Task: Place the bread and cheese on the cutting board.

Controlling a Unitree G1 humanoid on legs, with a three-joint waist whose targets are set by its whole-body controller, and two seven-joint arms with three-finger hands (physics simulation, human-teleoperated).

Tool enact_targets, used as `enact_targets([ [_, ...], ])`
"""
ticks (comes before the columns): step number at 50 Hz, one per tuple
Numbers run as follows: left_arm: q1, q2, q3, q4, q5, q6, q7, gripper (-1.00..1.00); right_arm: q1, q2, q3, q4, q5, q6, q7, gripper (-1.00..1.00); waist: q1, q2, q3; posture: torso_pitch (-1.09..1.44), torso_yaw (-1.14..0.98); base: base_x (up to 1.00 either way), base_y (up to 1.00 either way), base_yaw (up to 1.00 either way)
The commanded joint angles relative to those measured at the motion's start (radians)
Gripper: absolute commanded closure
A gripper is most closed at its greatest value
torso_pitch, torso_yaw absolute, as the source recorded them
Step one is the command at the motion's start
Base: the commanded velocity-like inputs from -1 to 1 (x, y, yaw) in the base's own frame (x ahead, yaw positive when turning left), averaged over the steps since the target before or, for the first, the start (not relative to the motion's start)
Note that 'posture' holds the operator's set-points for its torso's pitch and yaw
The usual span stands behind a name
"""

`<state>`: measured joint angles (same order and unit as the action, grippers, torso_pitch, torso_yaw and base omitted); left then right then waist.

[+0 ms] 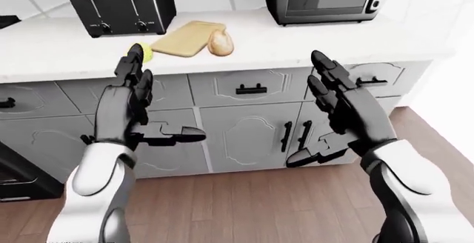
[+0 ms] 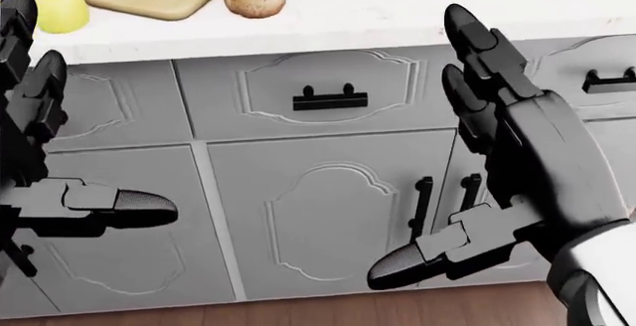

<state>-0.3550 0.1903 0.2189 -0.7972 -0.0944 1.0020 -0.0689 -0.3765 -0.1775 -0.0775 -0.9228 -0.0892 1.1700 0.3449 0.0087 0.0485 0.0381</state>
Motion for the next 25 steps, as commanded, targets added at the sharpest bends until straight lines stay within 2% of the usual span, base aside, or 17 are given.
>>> enact_targets([
  [1,-0.015,0.003,-0.01,-0.005,-0.001,-0.041,0.003,-1.0,-0.022,-0.011,-0.017,-0.02,-0.008,-0.016,-0.004,-1.0,-0.008,0.009,-0.024,0.0,0.0,0.07,0.0,0.0],
  [3,0.0,0.0,-0.014,0.024,0.004,-0.075,0.003,-1.0,-0.021,-0.011,-0.017,-0.019,-0.01,-0.019,-0.003,-1.0,-0.006,0.003,-0.025,0.0,0.0,0.07,0.0,0.0],
  [7,0.005,-0.001,-0.017,0.027,0.007,-0.079,0.003,-1.0,-0.016,-0.009,-0.013,-0.014,-0.013,-0.032,-0.003,-1.0,-0.005,-0.039,-0.016,0.0,0.0,0.07,0.0,0.0],
  [8,0.012,-0.002,-0.018,0.036,0.01,-0.094,0.001,-1.0,-0.014,-0.008,-0.01,-0.014,-0.015,-0.034,-0.003,-1.0,-0.004,-0.055,-0.018,0.0,0.0,0.05,0.0,0.0],
  [9,0.017,-0.003,-0.019,0.048,0.014,-0.108,-0.001,-1.0,-0.011,-0.007,-0.009,-0.011,-0.017,-0.039,-0.003,-1.0,0.002,-0.083,-0.011,0.0,0.0,0.05,0.0,0.0],
  [10,0.018,-0.004,-0.019,0.055,0.016,-0.112,-0.001,-1.0,-0.009,-0.006,-0.008,-0.011,-0.019,-0.041,-0.002,-1.0,0.004,-0.109,-0.037,0.0,0.0,0.05,0.0,0.0],
  [11,0.018,-0.005,-0.02,0.049,0.016,-0.105,-0.001,-1.0,-0.009,-0.006,-0.007,-0.014,-0.02,-0.039,-0.001,-1.0,-0.007,-0.081,-0.025,0.0,0.0,0.06,0.0,0.0],
  [13,0.02,-0.006,-0.022,0.052,0.019,-0.109,-0.002,-1.0,-0.009,-0.008,-0.005,-0.019,-0.023,-0.038,0.002,-1.0,-0.005,-0.087,-0.022,0.0,0.0,0.06,0.0,0.0],
  [15,0.022,-0.008,-0.024,0.057,0.022,-0.116,-0.003,-1.0,-0.009,-0.006,-0.005,-0.018,-0.026,-0.039,0.002,-1.0,-0.006,-0.072,-0.025,0.0,0.0,0.06,0.0,0.0],
  [16,0.023,-0.008,-0.023,0.057,0.022,-0.117,-0.005,-1.0,-0.009,-0.006,-0.002,-0.019,-0.027,-0.039,0.003,-1.0,-0.007,-0.062,-0.006,0.0,0.0,0.05,0.01,0.0],
  [17,0.022,-0.007,-0.022,0.056,0.022,-0.116,-0.005,-1.0,-0.008,-0.006,-0.002,-0.019,-0.029,-0.04,0.003,-1.0,-0.011,-0.057,-0.017,0.0,0.0,0.06,0.05,0.0],
  [19,0.019,-0.007,-0.02,0.055,0.022,-0.112,-0.005,-1.0,-0.011,-0.005,0.0,-0.02,-0.031,-0.038,0.004,-1.0,-0.007,-0.036,-0.01,0.0,0.0,0.06,0.06,0.0],
  [21,0.021,-0.008,-0.022,0.054,0.024,-0.112,-0.006,-1.0,-0.004,-0.004,0.004,-0.021,-0.035,-0.045,0.006,-1.0,-0.012,0.004,-0.02,0.0,0.0,0.06,0.12,0.0],
  [22,0.022,-0.009,-0.021,0.056,0.024,-0.115,-0.006,-1.0,-0.002,-0.004,0.006,-0.02,-0.037,-0.049,0.006,-1.0,-0.014,0.033,-0.029,0.0,0.0,0.06,0.22,0.0],
  [23,0.02,-0.008,-0.021,0.052,0.024,-0.11,-0.006,-1.0,-0.001,-0.003,0.007,-0.023,-0.039,-0.047,0.008,-1.0,-0.011,0.006,-0.022,0.0,0.0,0.09,0.23,0.0],
  [25,0.021,-0.009,-0.021,0.056,0.025,-0.116,-0.007,-1.0,0.007,0.002,0.019,-0.03,-0.046,-0.049,0.008,-1.0,-0.009,-0.004,-0.015,0.0,0.0,0.05,0.24,0.0],
])
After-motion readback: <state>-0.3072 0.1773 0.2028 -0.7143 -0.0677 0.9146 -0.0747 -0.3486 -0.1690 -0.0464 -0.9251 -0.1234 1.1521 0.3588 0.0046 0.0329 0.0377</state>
